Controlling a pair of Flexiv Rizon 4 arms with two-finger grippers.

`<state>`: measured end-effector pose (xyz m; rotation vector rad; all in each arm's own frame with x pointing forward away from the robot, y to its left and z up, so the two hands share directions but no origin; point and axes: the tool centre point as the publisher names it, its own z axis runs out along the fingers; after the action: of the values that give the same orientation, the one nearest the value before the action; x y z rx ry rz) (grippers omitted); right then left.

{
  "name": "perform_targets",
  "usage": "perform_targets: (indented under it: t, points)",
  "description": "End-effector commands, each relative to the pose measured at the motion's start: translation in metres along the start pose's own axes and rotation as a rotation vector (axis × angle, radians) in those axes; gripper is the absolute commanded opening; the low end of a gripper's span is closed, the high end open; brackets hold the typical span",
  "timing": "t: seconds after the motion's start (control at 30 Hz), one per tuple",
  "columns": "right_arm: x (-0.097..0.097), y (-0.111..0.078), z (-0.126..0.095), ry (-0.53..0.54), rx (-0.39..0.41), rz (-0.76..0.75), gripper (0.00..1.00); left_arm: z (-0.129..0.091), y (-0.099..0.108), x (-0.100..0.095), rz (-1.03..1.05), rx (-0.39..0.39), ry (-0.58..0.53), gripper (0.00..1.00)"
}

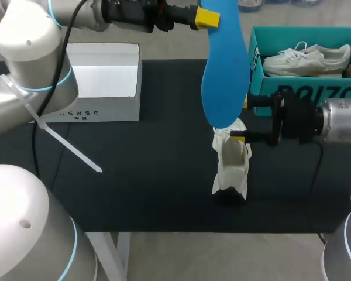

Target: Take the shoe out of the shoebox, open the shoe tongue, remove and reinsert the insole, then place the shoe into the shoebox

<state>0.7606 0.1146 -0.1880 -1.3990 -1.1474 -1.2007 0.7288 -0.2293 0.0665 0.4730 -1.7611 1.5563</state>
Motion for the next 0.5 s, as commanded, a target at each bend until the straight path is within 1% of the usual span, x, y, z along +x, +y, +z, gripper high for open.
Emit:
perform_targets:
  t: [0.03,0.2,0.27,0.3,0.37,0.43,0.5]
  points:
    - [0.0,0.0,0.001,0.0,-0.003,0.0,1.0,0.0,0.0,0.0,0.0,-0.002,-0.002,0.0]
    - [0.0,0.0,0.001,0.0,-0.003,0.0,1.0,0.0,0.0,0.0,0.0,-0.002,-0.002,0.0]
    - [0.0,0.0,0.001,0.0,-0.003,0.0,1.0,-0.01,0.008,0.011,0.104,-0.065,-0.015,0.0]
    - [0.0,0.0,0.001,0.0,-0.003,0.0,1.0,-0.015,0.013,0.016,0.153,-0.093,-0.059,0.0]
    - [0.0,0.0,0.001,0.0,-0.003,0.0,1.0,-0.026,0.022,0.023,0.228,-0.135,-0.073,0.0]
    - [0.0,0.0,0.001,0.0,-0.003,0.0,1.0,-0.037,0.032,0.029,0.318,-0.173,-0.133,0.0]
    - [0.0,0.0,0.001,0.0,-0.003,0.0,1.0,-0.047,0.043,0.036,0.405,-0.223,-0.163,0.0]
